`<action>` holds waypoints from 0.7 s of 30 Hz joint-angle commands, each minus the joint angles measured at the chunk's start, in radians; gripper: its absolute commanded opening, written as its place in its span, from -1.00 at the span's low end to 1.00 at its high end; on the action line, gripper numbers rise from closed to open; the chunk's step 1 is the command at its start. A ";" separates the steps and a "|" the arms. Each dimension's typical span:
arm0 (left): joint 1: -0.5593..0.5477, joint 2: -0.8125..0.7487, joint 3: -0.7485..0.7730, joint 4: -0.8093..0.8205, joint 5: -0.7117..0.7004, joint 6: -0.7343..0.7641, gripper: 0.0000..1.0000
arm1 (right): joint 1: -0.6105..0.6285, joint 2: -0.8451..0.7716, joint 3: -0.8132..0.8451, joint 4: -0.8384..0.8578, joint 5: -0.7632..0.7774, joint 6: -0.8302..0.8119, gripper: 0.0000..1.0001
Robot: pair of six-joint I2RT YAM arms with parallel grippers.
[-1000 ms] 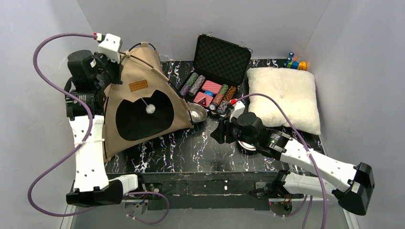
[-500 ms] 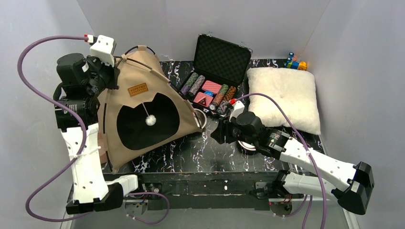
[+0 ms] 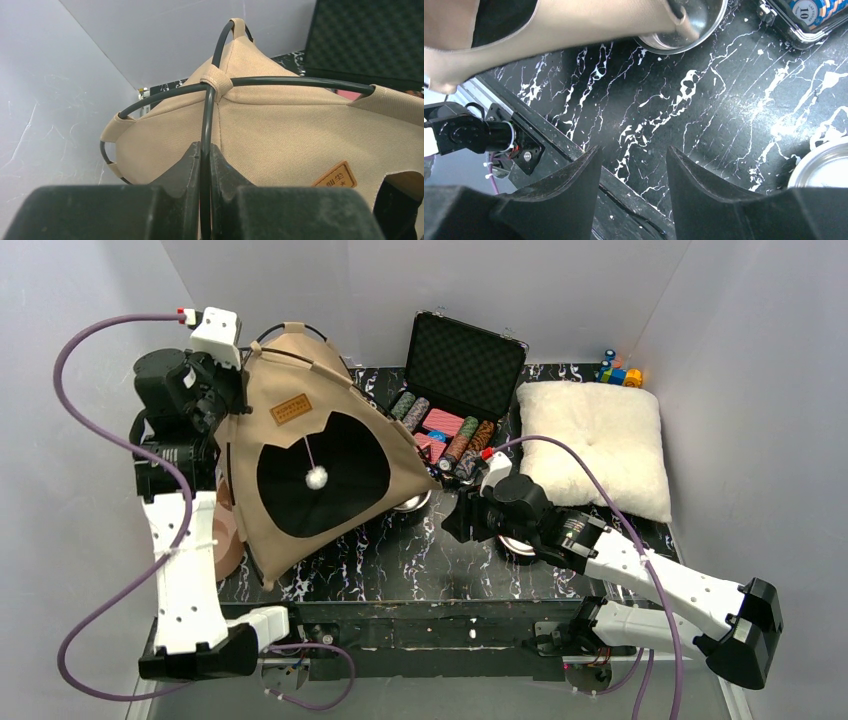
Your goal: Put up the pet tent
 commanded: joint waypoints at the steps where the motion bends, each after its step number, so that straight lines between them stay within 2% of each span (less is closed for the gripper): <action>1: 0.011 0.026 -0.020 0.236 -0.083 -0.020 -1.00 | 0.000 -0.021 0.029 -0.016 0.024 0.009 0.14; 5: 0.020 0.047 -0.058 0.355 -0.114 -0.019 -1.00 | 0.000 -0.032 0.018 -0.023 0.029 0.020 0.14; 9: 0.037 0.101 -0.084 0.436 -0.055 -0.017 -1.00 | 0.000 -0.033 0.008 -0.024 0.024 0.028 0.14; 14: 0.068 0.168 -0.101 0.529 0.017 -0.084 -1.00 | 0.000 -0.031 0.006 -0.037 0.022 0.034 0.14; 21: 0.079 0.275 -0.095 0.556 0.080 -0.052 -1.00 | 0.000 -0.031 -0.007 -0.037 0.018 0.048 0.14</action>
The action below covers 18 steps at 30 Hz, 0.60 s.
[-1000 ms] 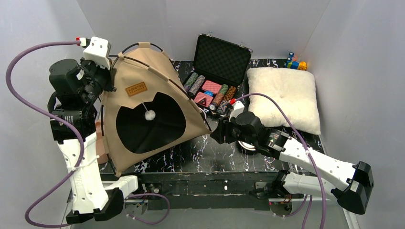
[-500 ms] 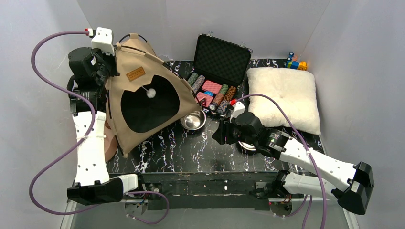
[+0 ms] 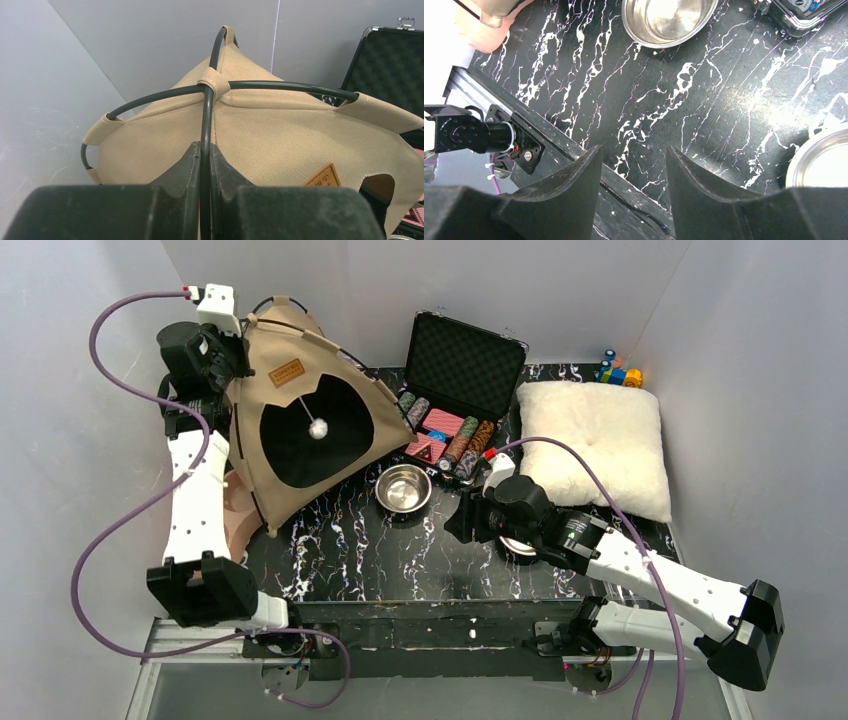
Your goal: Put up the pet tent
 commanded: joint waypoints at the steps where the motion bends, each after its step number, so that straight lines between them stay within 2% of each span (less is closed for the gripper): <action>1: 0.008 0.026 0.000 0.107 0.073 0.026 -1.00 | 0.000 -0.017 -0.007 0.007 0.005 0.016 0.14; 3: 0.012 0.044 -0.007 0.113 0.079 0.014 -1.00 | 0.000 -0.013 -0.005 0.006 0.005 0.017 0.14; 9: 0.021 0.101 0.001 0.124 0.225 0.012 -1.00 | 0.000 -0.016 -0.002 -0.001 0.014 0.014 0.14; 16: 0.025 0.151 0.020 0.103 0.198 0.036 -1.00 | 0.000 -0.026 -0.004 -0.025 0.036 0.019 0.17; 17: 0.025 0.152 0.023 0.095 0.185 0.028 -0.92 | 0.000 -0.029 -0.006 -0.028 0.045 0.019 0.18; 18: 0.026 0.150 0.023 0.091 0.177 0.018 -0.60 | 0.000 -0.032 -0.004 -0.035 0.058 0.018 0.21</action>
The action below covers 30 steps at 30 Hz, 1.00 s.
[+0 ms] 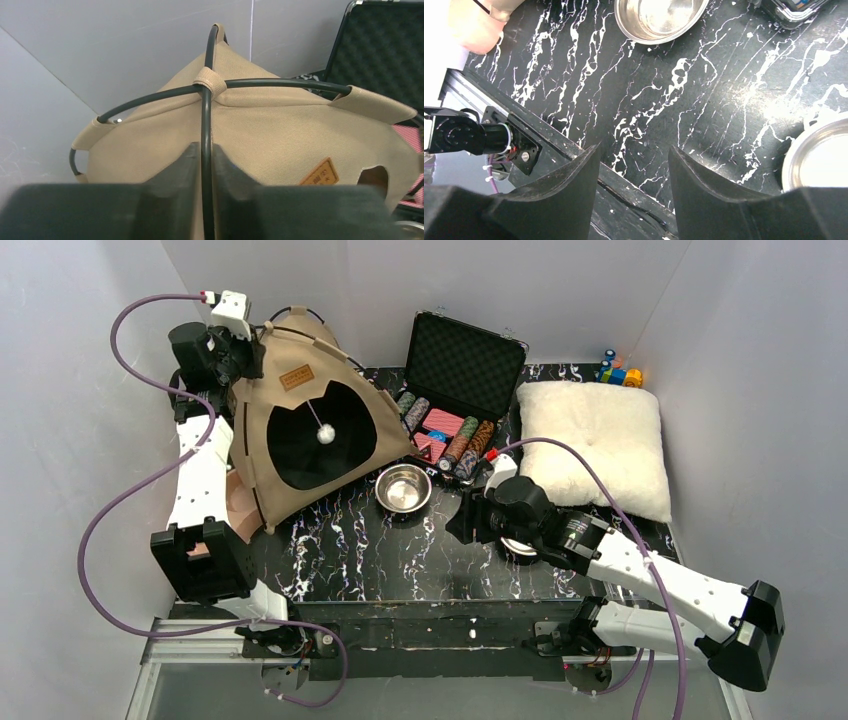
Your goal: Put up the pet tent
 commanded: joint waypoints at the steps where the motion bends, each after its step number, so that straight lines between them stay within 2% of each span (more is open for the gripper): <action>1: 0.003 -0.010 0.036 0.005 0.000 -0.013 -0.15 | 0.000 -0.031 0.000 -0.027 0.061 0.000 0.25; 3: 0.003 -0.037 0.020 0.014 0.005 -0.033 0.65 | -0.001 -0.028 0.017 -0.052 0.094 -0.006 0.39; 5: 0.002 -0.071 -0.001 0.026 0.009 -0.050 0.94 | -0.010 -0.011 0.047 -0.091 0.124 -0.018 0.50; 10: 0.003 -0.148 -0.004 -0.054 -0.012 -0.078 0.97 | -0.102 0.074 0.189 -0.274 0.227 -0.037 0.54; 13: 0.002 -0.199 -0.010 -0.123 -0.119 -0.114 0.97 | -0.183 0.123 0.260 -0.391 0.292 -0.056 0.54; 18: 0.002 -0.330 -0.110 -0.173 -0.317 -0.250 0.96 | -0.325 0.194 0.346 -0.502 0.398 -0.096 0.57; 22: 0.002 -0.470 -0.291 -0.146 -0.343 -0.346 0.96 | -0.428 0.269 0.377 -0.503 0.439 -0.122 0.56; 26: 0.002 -0.565 -0.490 -0.034 -0.317 -0.321 0.97 | -0.507 0.362 0.395 -0.438 0.449 -0.176 0.56; 30: 0.002 -0.587 -0.504 -0.054 -0.320 -0.320 0.97 | -0.556 0.484 0.421 -0.366 0.500 -0.257 0.55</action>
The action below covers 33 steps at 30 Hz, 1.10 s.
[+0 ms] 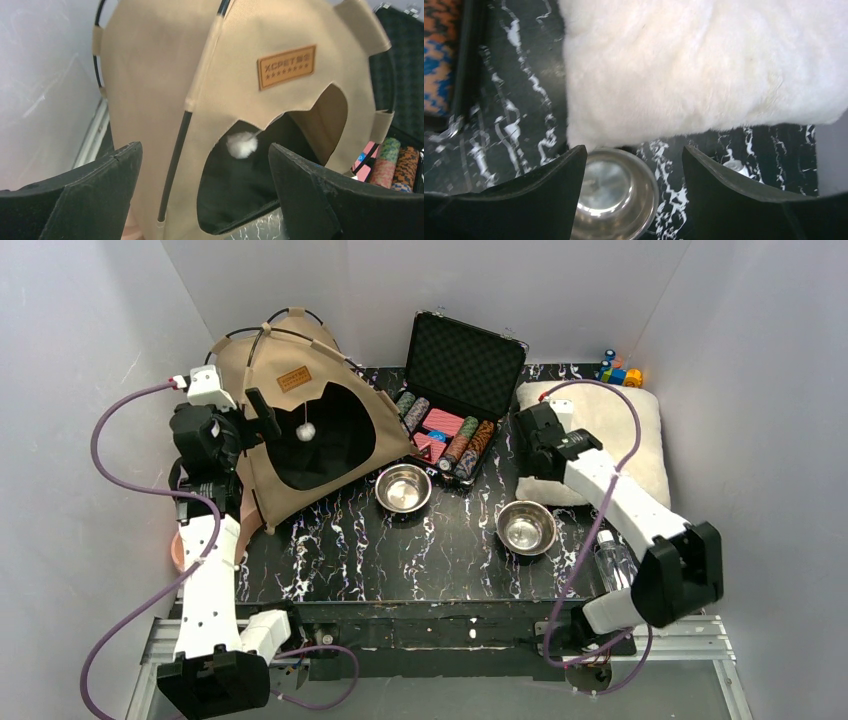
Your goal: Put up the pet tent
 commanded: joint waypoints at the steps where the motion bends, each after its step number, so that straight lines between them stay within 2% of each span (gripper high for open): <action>1: 0.002 -0.019 -0.030 0.043 -0.020 -0.015 0.97 | -0.052 0.117 0.061 0.105 0.079 -0.116 0.55; 5: 0.002 -0.023 -0.055 0.051 -0.057 -0.024 0.97 | -0.084 0.219 0.076 0.183 0.013 -0.183 0.55; 10: 0.002 -0.034 -0.063 0.051 -0.063 -0.026 0.97 | -0.123 0.302 0.079 0.267 -0.155 -0.207 0.55; 12: 0.002 -0.038 -0.064 0.053 -0.059 -0.032 0.96 | -0.138 0.340 0.090 0.263 -0.177 -0.210 0.46; 13: 0.002 -0.040 -0.066 0.055 -0.051 -0.034 0.97 | -0.146 0.357 0.092 0.262 -0.187 -0.218 0.28; 15: 0.002 -0.043 -0.070 0.058 -0.040 -0.038 0.97 | -0.159 0.387 0.091 0.265 -0.188 -0.231 -0.31; 18: 0.002 -0.045 -0.070 0.058 -0.040 -0.042 0.97 | -0.165 0.393 0.081 0.270 -0.141 -0.261 -0.90; 19: 0.003 -0.044 -0.070 0.058 -0.041 -0.042 0.97 | -0.165 0.385 0.082 0.268 -0.118 -0.269 -0.97; 25: 0.002 -0.035 -0.070 0.068 -0.015 -0.062 0.96 | -0.165 0.266 0.169 0.167 -0.011 -0.323 -0.97; 30: -0.005 -0.027 -0.039 0.060 -0.034 -0.055 0.96 | -0.155 0.123 0.246 0.011 0.001 -0.274 -0.97; 33: -0.009 0.017 0.063 -0.059 -0.056 -0.042 0.96 | -0.116 0.007 0.239 -0.034 -0.009 -0.247 -0.97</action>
